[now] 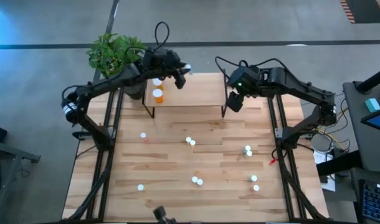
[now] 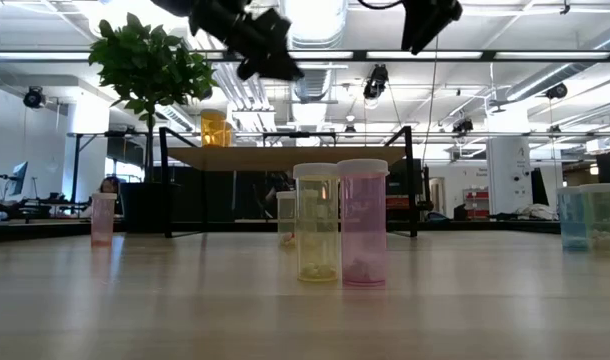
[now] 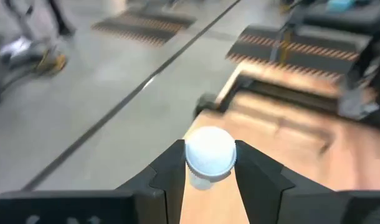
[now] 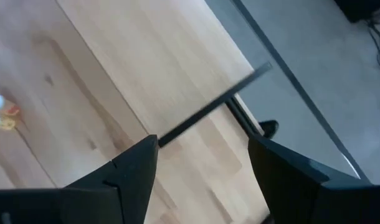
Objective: Pick and place medicine bottles onto shelf by color
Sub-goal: Put the blue pill bottle on the shelf, then put the yellow pill bottle on the shelf
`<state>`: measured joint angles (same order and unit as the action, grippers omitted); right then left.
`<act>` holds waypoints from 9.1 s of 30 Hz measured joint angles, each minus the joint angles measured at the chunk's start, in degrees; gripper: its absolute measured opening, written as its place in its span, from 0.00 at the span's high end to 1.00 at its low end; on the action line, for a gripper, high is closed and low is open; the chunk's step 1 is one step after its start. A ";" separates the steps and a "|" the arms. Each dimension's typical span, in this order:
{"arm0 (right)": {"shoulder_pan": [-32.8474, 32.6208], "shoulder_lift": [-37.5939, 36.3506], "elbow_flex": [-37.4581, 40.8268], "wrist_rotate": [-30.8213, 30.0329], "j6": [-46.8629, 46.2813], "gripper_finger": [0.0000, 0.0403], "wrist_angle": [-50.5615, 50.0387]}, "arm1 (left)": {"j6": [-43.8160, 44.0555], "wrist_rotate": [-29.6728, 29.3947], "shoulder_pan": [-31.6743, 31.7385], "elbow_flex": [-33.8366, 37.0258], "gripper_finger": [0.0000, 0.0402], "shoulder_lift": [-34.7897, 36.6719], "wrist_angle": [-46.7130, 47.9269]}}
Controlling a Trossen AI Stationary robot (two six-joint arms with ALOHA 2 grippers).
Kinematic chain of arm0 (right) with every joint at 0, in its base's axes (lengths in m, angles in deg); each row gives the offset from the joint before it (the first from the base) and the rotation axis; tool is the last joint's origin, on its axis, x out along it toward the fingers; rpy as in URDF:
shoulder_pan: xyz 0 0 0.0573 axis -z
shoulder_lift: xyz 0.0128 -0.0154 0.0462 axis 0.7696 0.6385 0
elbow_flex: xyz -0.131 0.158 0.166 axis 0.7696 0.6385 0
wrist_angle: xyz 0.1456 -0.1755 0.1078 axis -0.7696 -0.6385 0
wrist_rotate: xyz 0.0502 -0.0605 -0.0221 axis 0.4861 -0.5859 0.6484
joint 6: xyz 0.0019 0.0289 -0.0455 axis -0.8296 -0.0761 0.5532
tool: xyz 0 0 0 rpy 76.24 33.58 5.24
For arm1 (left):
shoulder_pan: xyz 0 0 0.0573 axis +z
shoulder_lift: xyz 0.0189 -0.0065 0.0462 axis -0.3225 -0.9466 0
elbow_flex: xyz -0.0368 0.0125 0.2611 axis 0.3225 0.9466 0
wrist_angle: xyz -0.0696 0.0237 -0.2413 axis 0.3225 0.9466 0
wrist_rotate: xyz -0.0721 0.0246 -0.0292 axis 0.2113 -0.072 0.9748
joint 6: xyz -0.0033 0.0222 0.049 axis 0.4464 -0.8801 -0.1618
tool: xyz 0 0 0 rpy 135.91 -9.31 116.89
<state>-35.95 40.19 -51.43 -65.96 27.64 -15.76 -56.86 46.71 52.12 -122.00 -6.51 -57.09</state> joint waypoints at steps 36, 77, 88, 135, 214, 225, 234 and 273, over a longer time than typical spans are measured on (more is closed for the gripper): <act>-0.07 -6.37 11.71 0.05 -2.68 0.40 9.96 | 0.23 -9.71 5.75 10.62 0.73 0.02 4.33; -0.07 -7.52 13.70 0.51 -0.30 0.40 6.56 | 0.14 -9.41 4.71 6.34 0.47 4.92 3.50; -0.11 -22.88 28.09 18.06 -1.46 0.40 20.25 | 20.80 -2.88 0.05 7.60 0.47 11.40 -0.76; -36.57 66.17 -30.99 9.20 -5.18 0.37 65.82 | 73.06 -24.48 -78.37 8.44 0.47 19.07 66.04; -14.20 10.60 20.54 32.70 15.73 0.76 58.14 | 37.31 -53.90 -58.58 3.77 0.47 18.01 25.75; -12.33 -7.04 35.86 26.22 16.41 0.76 65.30 | 14.16 -38.78 -44.85 3.19 0.47 9.93 -0.99; -10.82 -11.04 40.65 22.04 15.20 0.76 66.17 | 14.50 -31.21 -40.93 0.06 0.35 1.96 -3.69; -10.32 -9.73 39.45 20.95 10.20 0.76 66.89 | 14.00 -24.34 -35.61 -1.18 0.73 0.44 0.98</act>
<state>-46.27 30.45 -11.98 -45.01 37.84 51.13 -42.86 22.37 16.51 -123.18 -6.07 -56.11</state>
